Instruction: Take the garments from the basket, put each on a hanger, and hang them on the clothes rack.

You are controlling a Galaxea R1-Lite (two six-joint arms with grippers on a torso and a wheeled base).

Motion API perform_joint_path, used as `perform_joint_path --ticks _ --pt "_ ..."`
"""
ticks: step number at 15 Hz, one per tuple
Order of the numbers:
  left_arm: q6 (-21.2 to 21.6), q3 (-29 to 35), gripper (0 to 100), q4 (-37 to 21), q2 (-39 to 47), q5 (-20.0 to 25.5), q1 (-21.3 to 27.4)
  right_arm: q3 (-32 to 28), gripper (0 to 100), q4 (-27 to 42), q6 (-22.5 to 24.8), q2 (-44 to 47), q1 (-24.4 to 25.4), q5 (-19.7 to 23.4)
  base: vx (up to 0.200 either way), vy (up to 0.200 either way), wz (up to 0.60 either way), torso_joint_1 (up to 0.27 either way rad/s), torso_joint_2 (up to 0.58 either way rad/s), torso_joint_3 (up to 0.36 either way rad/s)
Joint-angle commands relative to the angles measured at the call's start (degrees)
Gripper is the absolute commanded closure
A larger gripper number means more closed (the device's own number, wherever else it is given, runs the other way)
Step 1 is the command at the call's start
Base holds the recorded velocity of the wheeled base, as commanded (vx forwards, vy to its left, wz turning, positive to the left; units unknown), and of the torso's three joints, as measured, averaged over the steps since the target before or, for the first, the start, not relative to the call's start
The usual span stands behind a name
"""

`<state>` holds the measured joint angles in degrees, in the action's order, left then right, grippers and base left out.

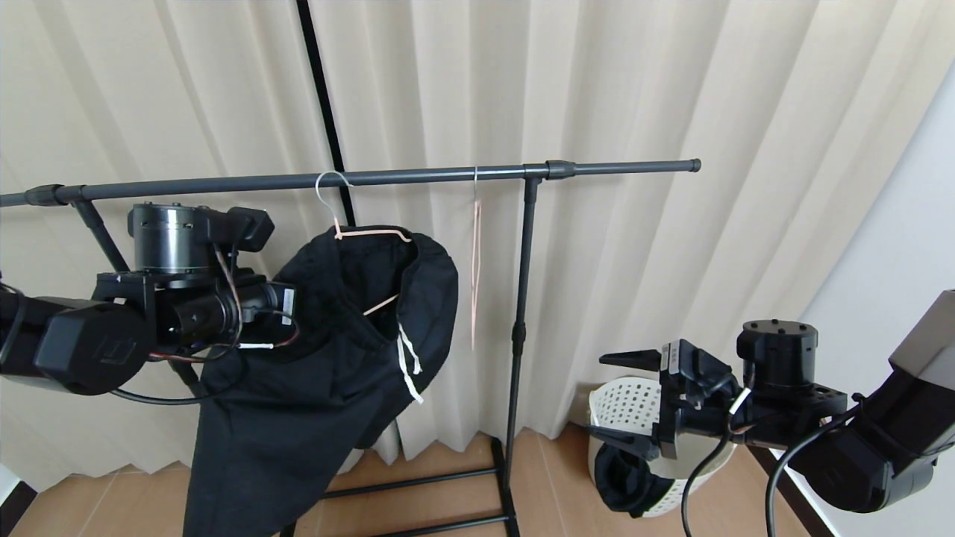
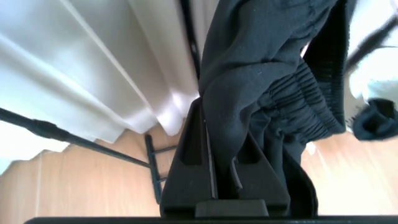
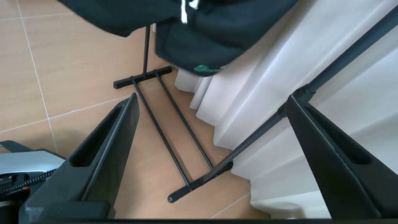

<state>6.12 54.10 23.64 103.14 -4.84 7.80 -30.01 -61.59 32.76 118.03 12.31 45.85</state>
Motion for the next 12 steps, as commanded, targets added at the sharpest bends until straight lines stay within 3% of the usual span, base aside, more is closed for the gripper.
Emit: perform_joint_path --ticks 1,5,12 --pt "-0.06 5.22 100 0.18 5.14 -2.54 0.37 0.04 0 -0.02 0.03 0.1 0.08 0.03 0.0 0.0 0.0 0.0 0.0 0.0" --pt "-0.23 9.09 100 5.63 9.27 -4.04 0.46 -0.05 0 -0.02 0.03 0.1 -0.01 -0.23 0.0 0.0 0.0 0.0 0.0 0.0" --pt "-0.32 10.41 100 9.32 14.63 -4.56 0.37 -0.05 0 -0.02 0.03 0.18 -0.01 -0.23 0.0 0.0 0.0 0.0 0.0 0.0"
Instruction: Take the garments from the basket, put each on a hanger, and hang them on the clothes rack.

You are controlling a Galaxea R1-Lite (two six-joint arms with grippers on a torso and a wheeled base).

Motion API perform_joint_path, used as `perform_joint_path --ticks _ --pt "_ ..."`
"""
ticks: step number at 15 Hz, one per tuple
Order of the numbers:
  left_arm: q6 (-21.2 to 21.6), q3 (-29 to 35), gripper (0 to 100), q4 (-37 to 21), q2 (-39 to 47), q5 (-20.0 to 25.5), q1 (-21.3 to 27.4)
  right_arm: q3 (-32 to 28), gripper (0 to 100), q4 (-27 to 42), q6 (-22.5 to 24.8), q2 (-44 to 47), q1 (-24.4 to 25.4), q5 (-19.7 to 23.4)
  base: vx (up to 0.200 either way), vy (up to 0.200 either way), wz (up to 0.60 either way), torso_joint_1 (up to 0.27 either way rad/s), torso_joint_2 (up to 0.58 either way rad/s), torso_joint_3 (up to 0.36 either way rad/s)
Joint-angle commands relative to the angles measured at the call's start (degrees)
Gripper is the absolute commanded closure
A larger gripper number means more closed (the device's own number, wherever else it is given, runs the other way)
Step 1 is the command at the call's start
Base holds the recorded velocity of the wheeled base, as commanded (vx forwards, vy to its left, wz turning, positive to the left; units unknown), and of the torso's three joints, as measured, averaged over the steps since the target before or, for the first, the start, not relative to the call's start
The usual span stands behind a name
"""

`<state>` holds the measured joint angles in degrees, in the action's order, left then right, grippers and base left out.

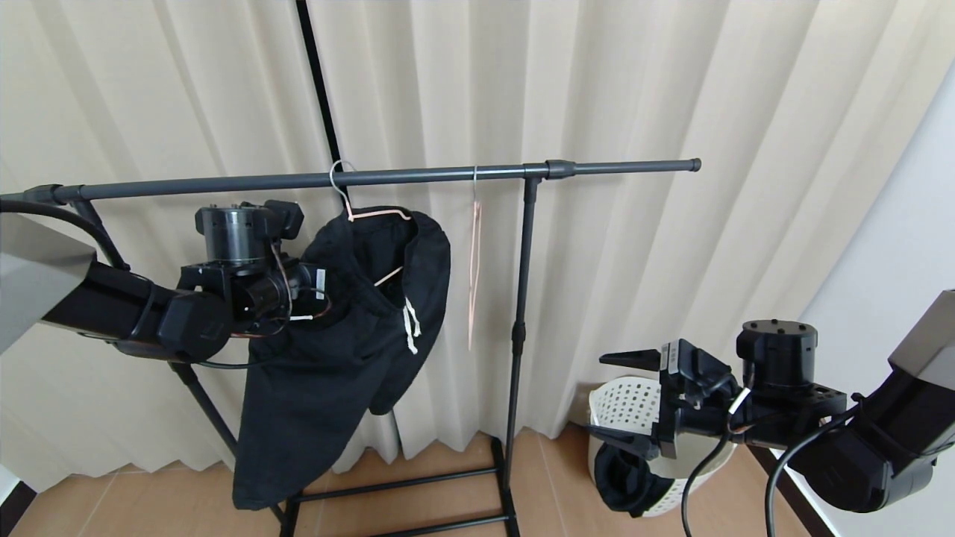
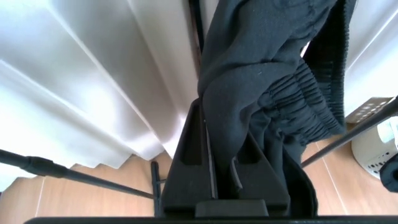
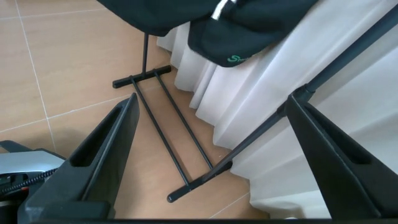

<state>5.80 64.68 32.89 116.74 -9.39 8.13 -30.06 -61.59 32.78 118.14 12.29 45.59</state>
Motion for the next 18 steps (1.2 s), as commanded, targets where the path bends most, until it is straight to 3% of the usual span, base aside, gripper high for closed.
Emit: perform_joint_path --ticks 1,3,4,12,18 --pt "0.09 -0.61 100 0.42 1.04 -0.02 0.13 0.0 0 -0.02 0.0 0.07 0.1 0.02 0.0 0.0 0.0 0.0 0.0 0.0" --pt "0.09 -0.7 100 0.42 0.95 -0.02 0.13 0.0 0 -0.02 0.0 0.16 0.1 0.02 0.0 0.0 0.0 0.0 0.0 0.0" --pt "0.0 -0.7 0 0.51 0.95 -0.02 0.13 0.0 0 -0.02 0.0 0.16 0.02 0.02 0.0 0.0 0.0 0.0 0.0 0.0" --pt "0.35 -6.76 0 0.33 -7.49 0.33 0.13 0.97 0 -1.08 0.0 -1.6 0.02 0.64 0.0 0.0 0.0 0.0 0.0 0.0" --pt "0.26 -19.51 0 0.42 -23.57 3.76 1.45 7.74 0 -14.61 -2.55 -8.36 0.98 0.11 0.0 0.0 0.0 0.0 0.0 0.0"
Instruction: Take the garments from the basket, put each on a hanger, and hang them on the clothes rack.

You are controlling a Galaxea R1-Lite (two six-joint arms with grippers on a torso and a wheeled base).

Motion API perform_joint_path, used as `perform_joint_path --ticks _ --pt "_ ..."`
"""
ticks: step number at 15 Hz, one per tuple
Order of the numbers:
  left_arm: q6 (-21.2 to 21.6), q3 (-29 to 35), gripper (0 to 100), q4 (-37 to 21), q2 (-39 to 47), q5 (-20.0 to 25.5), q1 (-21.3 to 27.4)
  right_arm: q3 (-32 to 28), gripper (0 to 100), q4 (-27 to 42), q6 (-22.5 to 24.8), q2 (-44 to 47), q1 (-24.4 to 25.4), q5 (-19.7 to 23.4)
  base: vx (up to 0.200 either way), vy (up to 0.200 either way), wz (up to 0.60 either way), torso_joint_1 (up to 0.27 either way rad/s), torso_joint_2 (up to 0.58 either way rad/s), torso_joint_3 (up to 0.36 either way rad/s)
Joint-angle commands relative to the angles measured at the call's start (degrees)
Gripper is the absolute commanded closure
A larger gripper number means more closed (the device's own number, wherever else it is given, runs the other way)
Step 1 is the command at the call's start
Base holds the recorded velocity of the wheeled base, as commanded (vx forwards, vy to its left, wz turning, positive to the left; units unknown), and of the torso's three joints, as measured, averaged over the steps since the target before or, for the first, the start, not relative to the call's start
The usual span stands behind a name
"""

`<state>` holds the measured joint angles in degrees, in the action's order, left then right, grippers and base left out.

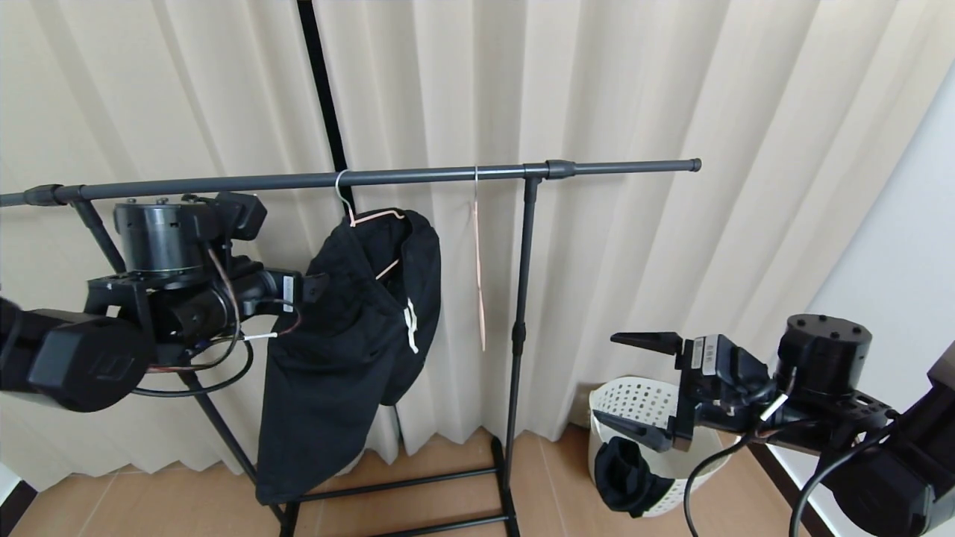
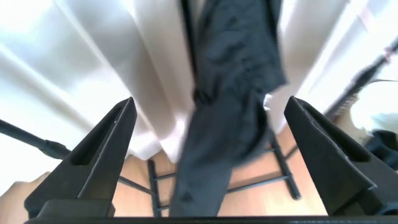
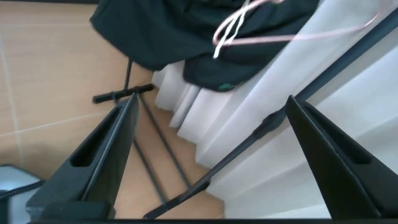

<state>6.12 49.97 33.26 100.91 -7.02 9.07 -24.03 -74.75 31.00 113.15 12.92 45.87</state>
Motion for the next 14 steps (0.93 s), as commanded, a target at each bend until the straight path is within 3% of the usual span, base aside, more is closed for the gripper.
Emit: perform_joint_path --ticks 1,4,5,6,7,9,10,11,14 --pt "-0.14 -7.08 0 0.05 -11.27 3.07 0.51 3.29 0 -3.12 -2.61 -6.45 0.26 -0.26 0.0 0.0 0.0 0.0 0.0 0.0" --pt "0.12 -14.29 0 -0.12 -20.41 5.7 0.07 7.24 0 -4.7 -10.61 -16.12 -0.27 -5.27 0.0 0.0 0.0 0.0 0.0 0.0" --pt "0.3 -19.73 0 -0.12 -25.5 6.49 0.07 10.76 0 -4.7 -14.57 -22.36 -0.09 -11.42 0.0 0.0 0.0 0.0 0.0 0.0" --pt "0.3 -23.34 0 -0.12 -28.76 7.37 0.07 13.48 0 -4.35 -14.92 -26.23 -0.09 -14.06 0.0 0.0 0.0 0.0 0.0 0.0" --pt "0.3 -25.18 0 -0.12 -30.51 8.25 0.07 15.06 0 -4.26 -14.92 -27.9 -0.09 -14.67 0.0 0.0 0.0 0.0 0.0 0.0" --pt "0.3 -33.89 0 -0.12 -37.98 11.06 -0.1 24.03 0 -3.21 -14.92 -36.95 -0.18 -15.29 0.0 0.0 0.0 0.0 0.0 0.0" --pt "0.38 -37.49 0 -0.12 -40.53 11.06 -0.02 24.03 0 -1.45 -14.83 -40.03 -0.18 -15.29 0.0 0.0 0.0 0.0 0.0 0.0" --pt "0.38 -40.39 0 -0.03 -42.91 11.06 -0.02 24.03 0 6.29 -15.0 -45.13 -0.35 -15.81 0.0 0.0 0.0 0.0 0.0 0.0" --pt "-0.41 -47.33 0 -0.21 -51.52 11.06 -0.1 24.03 0 34.67 -15.97 -71.49 -0.44 -17.66 0.0 0.0 0.0 0.0 0.0 0.0"
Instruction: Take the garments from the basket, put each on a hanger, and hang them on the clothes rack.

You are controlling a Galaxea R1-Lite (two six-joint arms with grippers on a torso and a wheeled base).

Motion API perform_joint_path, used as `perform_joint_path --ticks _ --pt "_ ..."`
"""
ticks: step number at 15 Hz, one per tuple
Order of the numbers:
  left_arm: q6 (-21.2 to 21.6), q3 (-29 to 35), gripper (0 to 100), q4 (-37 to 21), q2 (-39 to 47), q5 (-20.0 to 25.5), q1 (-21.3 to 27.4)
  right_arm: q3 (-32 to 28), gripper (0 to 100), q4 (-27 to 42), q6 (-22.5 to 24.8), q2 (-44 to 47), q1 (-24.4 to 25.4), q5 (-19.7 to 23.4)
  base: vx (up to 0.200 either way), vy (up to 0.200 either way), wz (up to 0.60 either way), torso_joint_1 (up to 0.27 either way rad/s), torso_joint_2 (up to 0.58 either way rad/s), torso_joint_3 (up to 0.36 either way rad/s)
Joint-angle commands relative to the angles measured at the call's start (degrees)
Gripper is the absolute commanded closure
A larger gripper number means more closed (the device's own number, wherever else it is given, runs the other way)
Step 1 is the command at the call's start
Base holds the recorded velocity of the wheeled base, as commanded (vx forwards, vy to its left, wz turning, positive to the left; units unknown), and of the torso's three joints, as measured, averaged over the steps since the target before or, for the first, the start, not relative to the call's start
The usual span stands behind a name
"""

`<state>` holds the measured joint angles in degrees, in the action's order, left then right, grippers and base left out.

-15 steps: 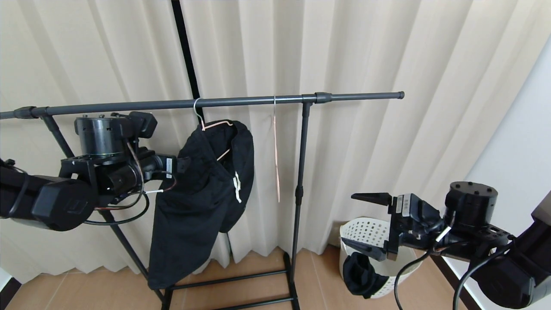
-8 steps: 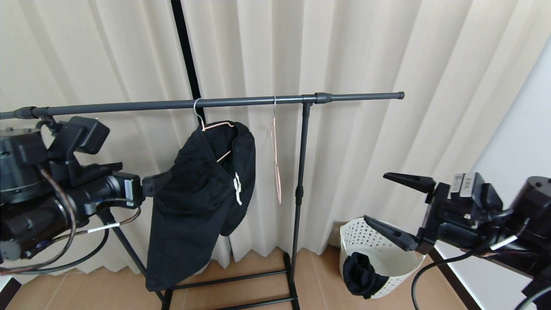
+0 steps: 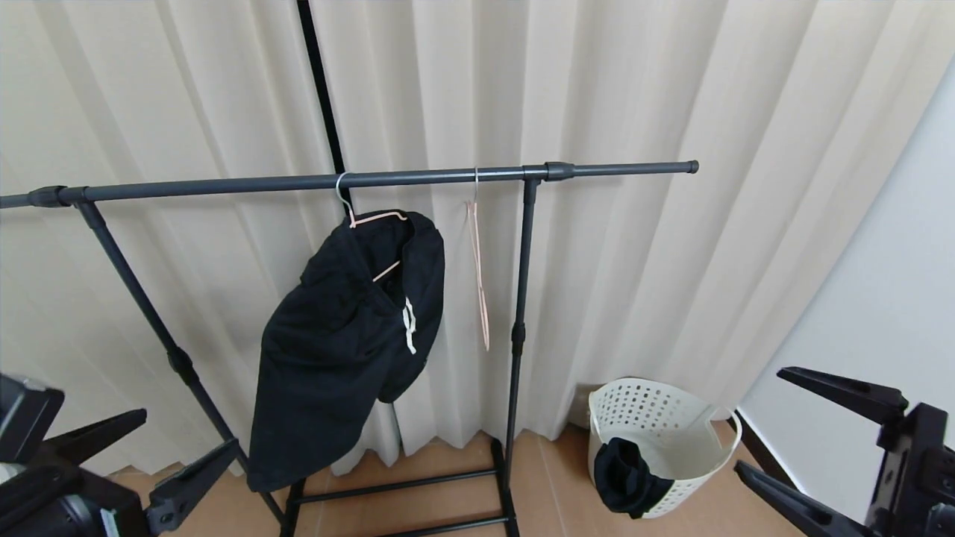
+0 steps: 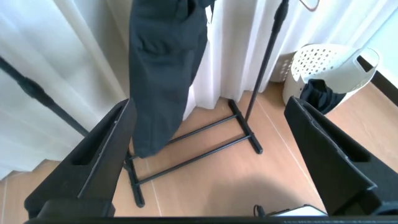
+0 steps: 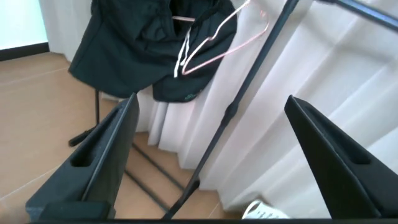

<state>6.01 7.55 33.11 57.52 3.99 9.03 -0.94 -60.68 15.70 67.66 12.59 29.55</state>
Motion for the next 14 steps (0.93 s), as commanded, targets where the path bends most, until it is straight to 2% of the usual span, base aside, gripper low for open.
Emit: perform_joint_path --ticks 1,2,3,4,5,6,9,11,14 --pt "-0.3 -5.7 0 -0.06 -9.09 0.06 -0.07 0.94 0 24.12 -0.76 -29.34 -0.02 -1.34 0.0 0.0 0.0 0.0 0.0 0.0" --pt "-0.3 -7.55 0 -0.15 -11.72 0.23 0.02 0.94 0 35.11 -0.94 -38.92 -0.11 -1.42 0.0 0.0 0.0 0.0 0.0 0.0" --pt "-0.38 -7.55 0 -0.41 -12.87 0.23 0.02 0.94 0 40.82 -1.02 -44.28 -0.2 -1.95 0.0 0.0 0.0 0.0 0.0 0.0" --pt "-2.14 -7.55 0 -3.58 -16.12 0.23 0.02 0.94 0 47.15 -1.64 -51.93 -0.82 -5.64 0.0 0.0 0.0 0.0 0.0 0.0" --pt "-2.14 -7.55 0 -3.58 -16.12 0.23 0.02 0.94 0 47.15 -1.64 -51.93 -0.82 -5.64 0.0 0.0 0.0 0.0 0.0 0.0" --pt "-3.29 -7.55 0 -10.7 -22.97 0.23 0.63 0.94 0 52.42 -4.19 -60.63 -0.82 -12.24 0.0 0.0 0.0 0.0 0.0 0.0" --pt "-3.81 -7.55 0 -21.77 -32.64 0.23 0.63 0.94 0 53.04 -8.14 -62.3 -0.9 -21.46 0.0 0.0 0.0 0.0 0.0 0.0" --pt "-4.78 -7.55 0 -26.52 -35.81 0.06 0.55 0.94 0 53.65 -8.32 -62.21 -0.82 -22.52 0.0 0.0 0.0 0.0 0.0 0.0" --pt "-5.92 -7.55 0 -29.33 -38.09 -0.29 0.37 0.94 0 53.92 -8.32 -62.12 -0.9 -22.61 0.0 0.0 0.0 0.0 0.0 0.0"
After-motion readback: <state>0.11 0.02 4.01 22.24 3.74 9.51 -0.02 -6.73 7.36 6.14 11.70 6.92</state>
